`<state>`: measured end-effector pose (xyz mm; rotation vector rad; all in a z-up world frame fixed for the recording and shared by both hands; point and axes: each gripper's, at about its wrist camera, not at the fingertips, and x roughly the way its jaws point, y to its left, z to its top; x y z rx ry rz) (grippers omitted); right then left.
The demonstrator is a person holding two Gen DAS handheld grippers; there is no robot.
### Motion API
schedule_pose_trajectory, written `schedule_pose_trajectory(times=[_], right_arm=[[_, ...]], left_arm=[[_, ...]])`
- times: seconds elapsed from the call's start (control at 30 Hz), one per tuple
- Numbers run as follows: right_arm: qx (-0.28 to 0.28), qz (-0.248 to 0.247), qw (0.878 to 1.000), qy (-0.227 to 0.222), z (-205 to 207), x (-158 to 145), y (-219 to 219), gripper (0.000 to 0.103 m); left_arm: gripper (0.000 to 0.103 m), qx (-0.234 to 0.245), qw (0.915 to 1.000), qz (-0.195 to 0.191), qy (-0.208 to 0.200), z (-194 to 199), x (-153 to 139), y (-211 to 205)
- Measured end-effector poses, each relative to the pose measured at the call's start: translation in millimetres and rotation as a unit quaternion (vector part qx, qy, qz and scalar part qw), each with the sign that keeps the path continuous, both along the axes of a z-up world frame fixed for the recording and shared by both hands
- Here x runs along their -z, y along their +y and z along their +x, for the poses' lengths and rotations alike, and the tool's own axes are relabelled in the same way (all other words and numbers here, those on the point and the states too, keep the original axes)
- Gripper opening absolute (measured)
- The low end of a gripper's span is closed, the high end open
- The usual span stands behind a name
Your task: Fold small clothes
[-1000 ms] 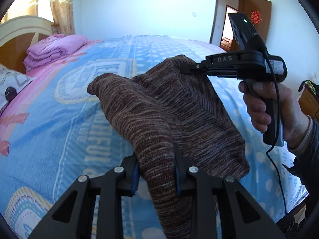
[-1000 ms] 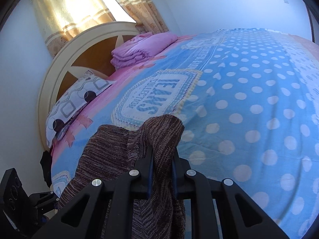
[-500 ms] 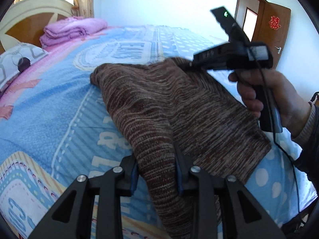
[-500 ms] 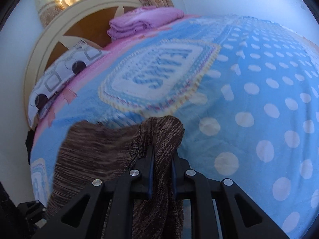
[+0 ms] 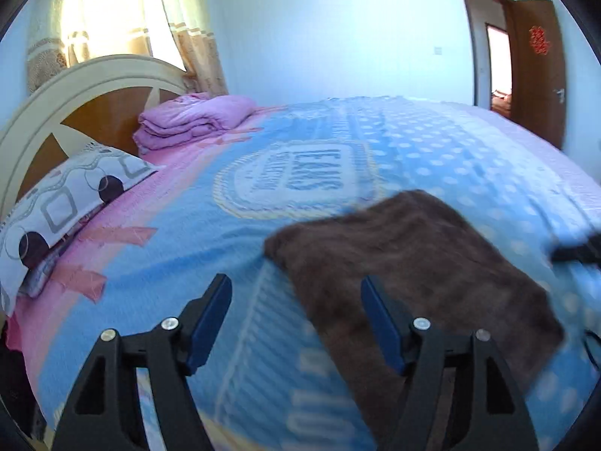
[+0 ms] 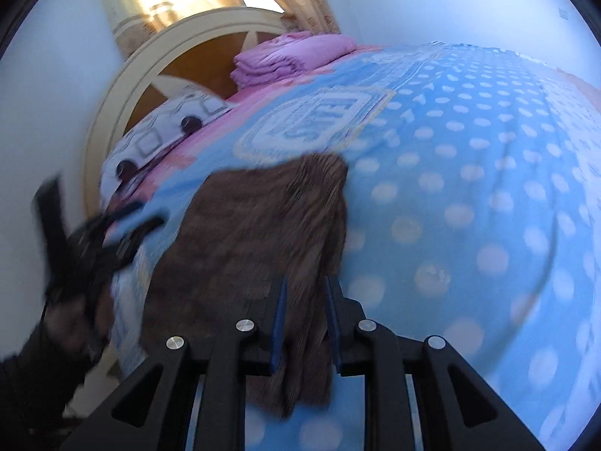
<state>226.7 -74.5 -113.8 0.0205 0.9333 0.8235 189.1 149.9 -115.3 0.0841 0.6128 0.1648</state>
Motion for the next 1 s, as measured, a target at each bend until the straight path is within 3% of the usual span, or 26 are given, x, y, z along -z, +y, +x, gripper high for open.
schedule_pose_trajectory(times=[0.17,0.2,0.23,0.43,0.53,0.6,0.7,0.83,0.9,1.0], right_arm=[[-0.006,-0.044,0.999,0.012,-26.6,34.0,11.7,0.020],[-0.004,-0.043,0.999,0.011,-26.6,35.5,12.0,0.015],[-0.001,-0.046,0.999,0.007,-26.5,34.4,12.5,0.003],[0.018,-0.040,0.999,-0.023,-26.3,3.7,-5.5,0.002],[0.033,-0.065,0.997,-0.014,-17.9,15.5,-8.3,0.002],[0.021,-0.070,0.997,0.023,-13.1,37.3,-5.0,0.003],[0.024,-0.070,0.997,0.005,-19.6,26.3,-5.8,0.003],[0.053,-0.082,0.992,-0.084,-27.8,-13.4,-1.2,0.031],[0.031,-0.064,0.993,-0.095,-24.7,-25.3,11.6,0.031],[-0.005,-0.045,0.995,-0.089,-13.3,-22.6,40.2,0.031]], left_arm=[[0.074,-0.030,0.9991,0.028,0.011,29.3,15.1,1.5],[0.074,-0.037,0.9986,0.031,0.018,31.5,18.3,2.8],[0.076,-0.045,0.9981,0.031,0.028,36.6,23.4,5.0],[0.084,-0.069,0.9970,0.019,0.032,33.5,25.6,7.2],[0.090,-0.076,0.9957,0.045,0.026,28.5,29.6,0.2],[0.092,-0.080,0.9949,0.060,0.017,27.9,32.4,-2.7],[0.093,-0.076,0.9958,0.046,0.021,25.7,29.9,-0.1],[0.094,-0.064,0.9970,0.042,0.016,5.7,16.6,-5.3],[0.100,-0.057,0.9977,0.035,0.008,-5.1,13.7,-9.6],[0.102,-0.044,0.9981,0.041,0.012,-13.5,20.0,-19.9]])
